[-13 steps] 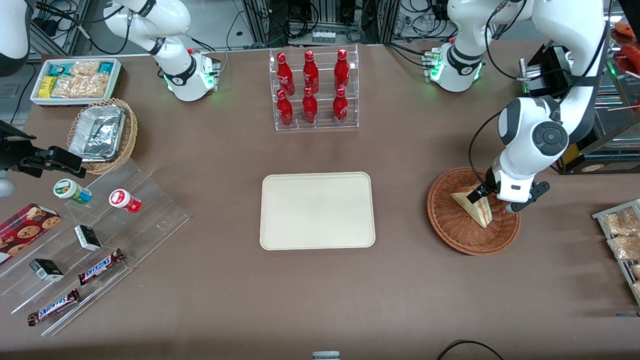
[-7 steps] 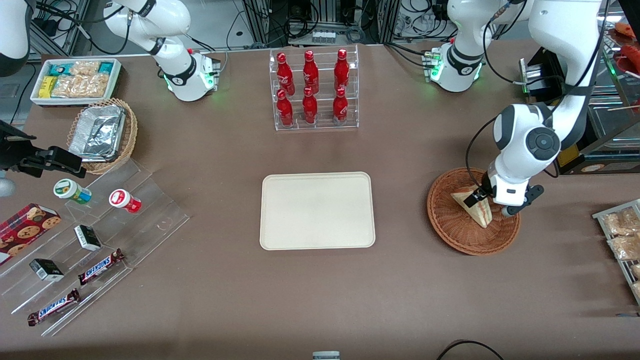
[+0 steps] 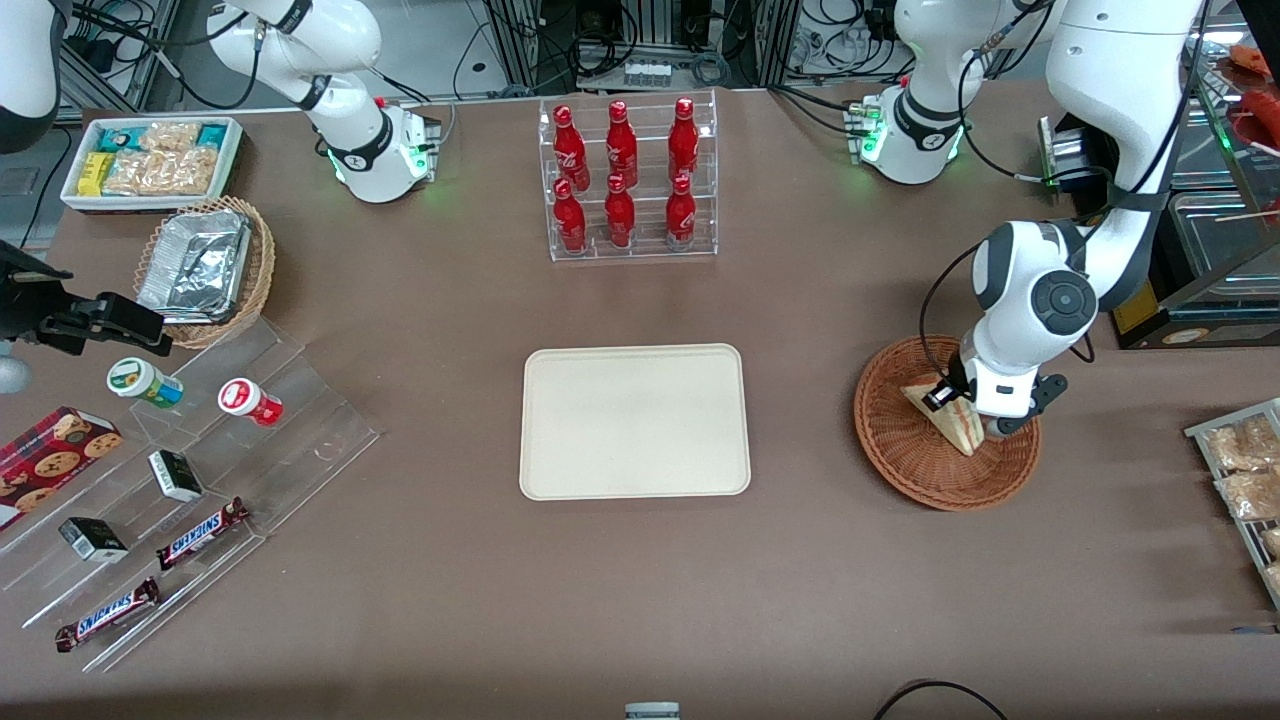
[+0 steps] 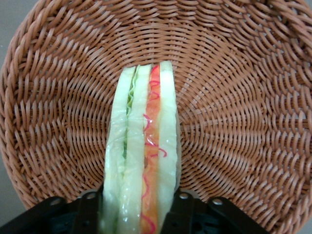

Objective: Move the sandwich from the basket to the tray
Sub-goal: 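Close the left gripper on the sandwich and lift it from the basket, then carry the held sandwich with the left gripper over the white tray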

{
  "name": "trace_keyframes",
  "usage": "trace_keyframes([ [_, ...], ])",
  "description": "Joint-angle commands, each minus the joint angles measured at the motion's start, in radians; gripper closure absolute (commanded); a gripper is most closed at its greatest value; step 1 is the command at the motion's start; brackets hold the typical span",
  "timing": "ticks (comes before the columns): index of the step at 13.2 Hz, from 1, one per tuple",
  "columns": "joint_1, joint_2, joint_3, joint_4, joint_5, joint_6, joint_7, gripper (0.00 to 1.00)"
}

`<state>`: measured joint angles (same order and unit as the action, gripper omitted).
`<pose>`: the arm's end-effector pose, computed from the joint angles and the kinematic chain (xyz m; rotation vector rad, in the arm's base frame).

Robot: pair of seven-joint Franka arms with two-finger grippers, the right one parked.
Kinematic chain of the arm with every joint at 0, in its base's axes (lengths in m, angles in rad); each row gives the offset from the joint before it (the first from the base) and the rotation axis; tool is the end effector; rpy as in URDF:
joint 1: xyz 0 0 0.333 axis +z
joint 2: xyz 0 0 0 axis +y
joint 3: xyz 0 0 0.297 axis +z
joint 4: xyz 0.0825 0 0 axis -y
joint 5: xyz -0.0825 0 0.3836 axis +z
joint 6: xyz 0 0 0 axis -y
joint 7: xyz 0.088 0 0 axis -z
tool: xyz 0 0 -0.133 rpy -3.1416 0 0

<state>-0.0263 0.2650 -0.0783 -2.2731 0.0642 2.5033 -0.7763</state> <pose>0.5235 -0.0558 0.1935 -2.9627 -0.9521 0.0360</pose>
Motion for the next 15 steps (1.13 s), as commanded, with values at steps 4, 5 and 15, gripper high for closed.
trace_keyframes([
  [4, -0.044, -0.067, -0.002, 0.096, 0.031, -0.211, 0.061, 1.00],
  [5, -0.069, -0.073, -0.002, 0.143, 0.035, -0.291, 0.078, 1.00],
  [15, -0.461, 0.081, -0.006, 0.444, 0.013, -0.439, 0.121, 1.00],
])
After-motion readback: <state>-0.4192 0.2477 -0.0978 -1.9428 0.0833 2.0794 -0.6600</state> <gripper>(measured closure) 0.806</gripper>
